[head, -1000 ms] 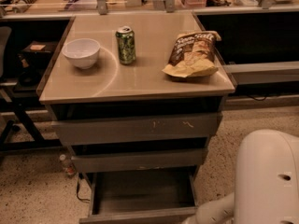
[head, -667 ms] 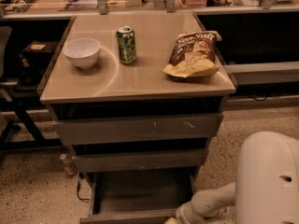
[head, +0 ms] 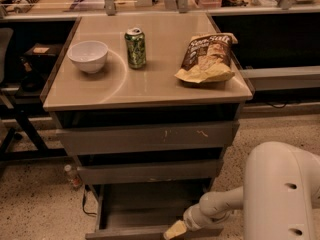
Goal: Open bottom drawer
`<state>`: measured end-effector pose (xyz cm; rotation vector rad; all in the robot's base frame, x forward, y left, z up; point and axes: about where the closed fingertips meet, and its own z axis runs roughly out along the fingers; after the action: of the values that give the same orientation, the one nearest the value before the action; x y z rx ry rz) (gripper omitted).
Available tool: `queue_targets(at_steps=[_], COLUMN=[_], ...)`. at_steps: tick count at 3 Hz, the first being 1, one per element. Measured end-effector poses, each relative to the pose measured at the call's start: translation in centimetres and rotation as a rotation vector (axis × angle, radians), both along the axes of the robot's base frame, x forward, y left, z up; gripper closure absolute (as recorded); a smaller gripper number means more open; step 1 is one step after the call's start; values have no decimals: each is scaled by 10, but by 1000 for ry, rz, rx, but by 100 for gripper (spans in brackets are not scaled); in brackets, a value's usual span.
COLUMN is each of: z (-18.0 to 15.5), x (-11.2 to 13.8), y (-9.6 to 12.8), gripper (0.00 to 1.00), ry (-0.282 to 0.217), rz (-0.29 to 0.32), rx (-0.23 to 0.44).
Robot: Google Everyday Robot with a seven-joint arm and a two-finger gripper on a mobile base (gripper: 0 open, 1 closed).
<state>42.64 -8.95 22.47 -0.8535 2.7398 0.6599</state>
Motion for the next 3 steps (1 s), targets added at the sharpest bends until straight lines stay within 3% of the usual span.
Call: queue_targets(at_steps=[2,3], z=[-58,-59], x=[-17,-25], y=[-10,-17], gripper=[0,0], ry=[108,129], rz=[-35,-42], rx=[-53,-66])
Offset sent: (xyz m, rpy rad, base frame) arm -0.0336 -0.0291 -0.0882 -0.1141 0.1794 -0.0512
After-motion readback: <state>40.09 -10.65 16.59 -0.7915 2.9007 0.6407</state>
